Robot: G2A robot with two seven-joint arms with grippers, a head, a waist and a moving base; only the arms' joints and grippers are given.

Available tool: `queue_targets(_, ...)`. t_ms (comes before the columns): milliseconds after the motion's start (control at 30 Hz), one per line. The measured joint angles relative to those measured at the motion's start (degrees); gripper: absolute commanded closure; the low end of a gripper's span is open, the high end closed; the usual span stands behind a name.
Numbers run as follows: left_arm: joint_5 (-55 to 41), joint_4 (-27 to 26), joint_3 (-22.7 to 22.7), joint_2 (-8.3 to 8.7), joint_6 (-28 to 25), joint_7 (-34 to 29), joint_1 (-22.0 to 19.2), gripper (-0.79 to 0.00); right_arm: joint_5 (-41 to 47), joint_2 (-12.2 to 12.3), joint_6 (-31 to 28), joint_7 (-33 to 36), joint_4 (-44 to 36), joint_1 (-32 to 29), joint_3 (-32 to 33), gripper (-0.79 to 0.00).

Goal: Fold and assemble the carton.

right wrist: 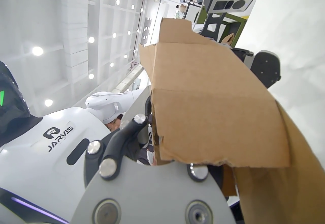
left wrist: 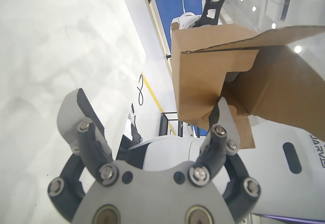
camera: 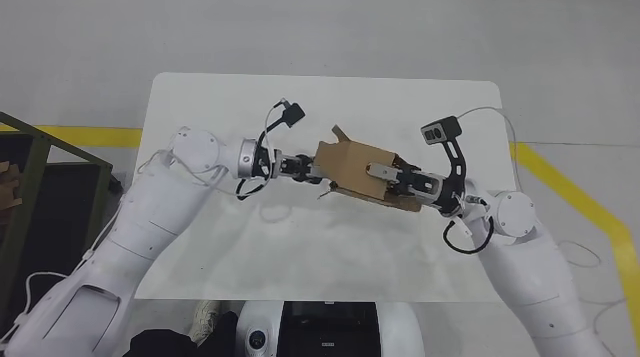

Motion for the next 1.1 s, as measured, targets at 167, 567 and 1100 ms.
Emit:
queue_targets(167,-0.2,-0.5,-0.8,0.26,-0.3,-0.3,1.0,-0.785,0.8,0.1,-0.4,-0.3,0.5,0.0,0.9,0.0)
queue_targets(567,-0.3,-1.9,-3.2,1.02,-0.5,-0.3,4.0,-0.785,1.9,0.2,-1.0,-0.6,1.1,-0.6,2.5,0.0)
queue_targets(1100,-0.3,-4.8,-3.6,1.2,-0.2,-1.1,4.2,-0.785,0.9,0.1,-0.5,-1.3,1.2,-0.4,1.9,0.0)
